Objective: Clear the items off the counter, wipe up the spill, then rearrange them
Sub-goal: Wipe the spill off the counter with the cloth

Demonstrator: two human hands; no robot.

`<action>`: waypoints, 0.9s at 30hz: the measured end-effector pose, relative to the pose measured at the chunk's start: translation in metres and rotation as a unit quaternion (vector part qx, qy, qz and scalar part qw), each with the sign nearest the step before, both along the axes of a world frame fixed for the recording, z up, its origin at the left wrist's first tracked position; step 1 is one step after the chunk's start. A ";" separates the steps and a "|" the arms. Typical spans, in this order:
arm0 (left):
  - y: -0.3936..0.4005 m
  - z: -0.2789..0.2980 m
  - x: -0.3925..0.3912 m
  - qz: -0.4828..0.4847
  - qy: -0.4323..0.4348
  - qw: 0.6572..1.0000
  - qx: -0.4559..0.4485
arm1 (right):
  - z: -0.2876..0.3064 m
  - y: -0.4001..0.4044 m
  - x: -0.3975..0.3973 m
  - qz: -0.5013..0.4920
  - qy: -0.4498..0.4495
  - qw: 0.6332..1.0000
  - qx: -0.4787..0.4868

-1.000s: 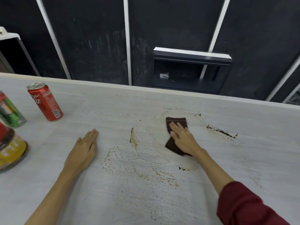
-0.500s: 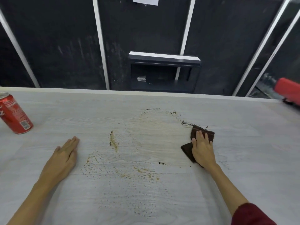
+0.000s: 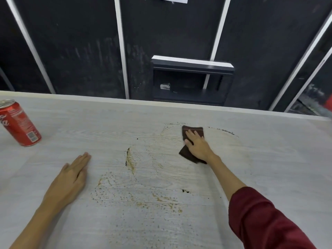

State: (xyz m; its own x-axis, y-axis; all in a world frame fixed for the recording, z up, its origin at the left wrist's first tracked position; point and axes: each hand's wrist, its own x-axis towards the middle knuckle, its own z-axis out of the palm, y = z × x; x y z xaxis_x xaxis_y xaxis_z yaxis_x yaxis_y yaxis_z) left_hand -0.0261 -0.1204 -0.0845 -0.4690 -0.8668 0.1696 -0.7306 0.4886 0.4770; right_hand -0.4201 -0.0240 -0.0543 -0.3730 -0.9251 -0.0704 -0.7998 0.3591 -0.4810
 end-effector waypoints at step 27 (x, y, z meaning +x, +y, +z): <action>0.000 -0.002 -0.003 0.015 -0.014 1.000 0.003 | 0.007 -0.051 -0.069 -0.056 -0.007 0.998 0.022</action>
